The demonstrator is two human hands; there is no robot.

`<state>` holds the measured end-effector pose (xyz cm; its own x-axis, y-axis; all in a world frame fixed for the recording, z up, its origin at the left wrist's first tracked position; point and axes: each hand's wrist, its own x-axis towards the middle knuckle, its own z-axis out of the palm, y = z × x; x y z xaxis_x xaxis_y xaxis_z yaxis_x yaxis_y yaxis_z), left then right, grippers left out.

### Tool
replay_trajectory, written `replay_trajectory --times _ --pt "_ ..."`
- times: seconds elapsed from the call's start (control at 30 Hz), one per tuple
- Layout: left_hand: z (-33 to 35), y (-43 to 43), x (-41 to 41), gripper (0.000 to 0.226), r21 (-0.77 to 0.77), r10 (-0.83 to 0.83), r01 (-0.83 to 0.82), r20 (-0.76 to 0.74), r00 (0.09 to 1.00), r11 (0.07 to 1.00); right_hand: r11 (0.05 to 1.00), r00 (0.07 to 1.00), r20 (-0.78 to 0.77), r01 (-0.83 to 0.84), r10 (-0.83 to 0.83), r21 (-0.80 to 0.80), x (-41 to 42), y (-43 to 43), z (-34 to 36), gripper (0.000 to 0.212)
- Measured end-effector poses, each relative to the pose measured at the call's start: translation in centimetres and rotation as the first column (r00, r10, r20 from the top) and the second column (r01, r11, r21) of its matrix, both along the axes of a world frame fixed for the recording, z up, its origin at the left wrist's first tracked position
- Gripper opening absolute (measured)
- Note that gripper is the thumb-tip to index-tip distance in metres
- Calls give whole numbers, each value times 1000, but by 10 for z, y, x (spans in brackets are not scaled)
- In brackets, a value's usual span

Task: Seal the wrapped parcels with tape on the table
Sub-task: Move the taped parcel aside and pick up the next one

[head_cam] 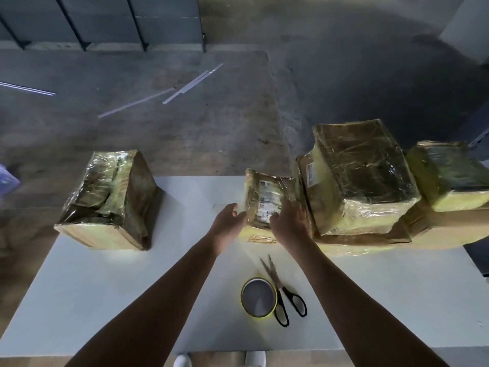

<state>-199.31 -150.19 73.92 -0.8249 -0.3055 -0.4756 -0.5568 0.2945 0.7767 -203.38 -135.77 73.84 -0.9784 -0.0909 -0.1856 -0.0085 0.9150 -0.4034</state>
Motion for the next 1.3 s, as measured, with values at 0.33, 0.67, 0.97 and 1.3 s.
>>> replay_trajectory --times 0.33,0.67,0.97,1.3 --pt "27 -79 29 36 -98 28 -45 -173 985 994 950 969 -51 -249 243 -187 25 -104 10 41" --pt "60 -212 61 31 -123 108 -157 -330 938 980 934 958 -114 -284 264 -216 60 -231 37 36" --pt "46 -318 99 41 -455 184 -357 -382 906 816 926 952 100 -250 288 -282 92 -319 34 48" --pt "22 -328 120 31 -166 10 -2 45 999 986 987 963 221 -134 151 -91 96 -302 8 58"
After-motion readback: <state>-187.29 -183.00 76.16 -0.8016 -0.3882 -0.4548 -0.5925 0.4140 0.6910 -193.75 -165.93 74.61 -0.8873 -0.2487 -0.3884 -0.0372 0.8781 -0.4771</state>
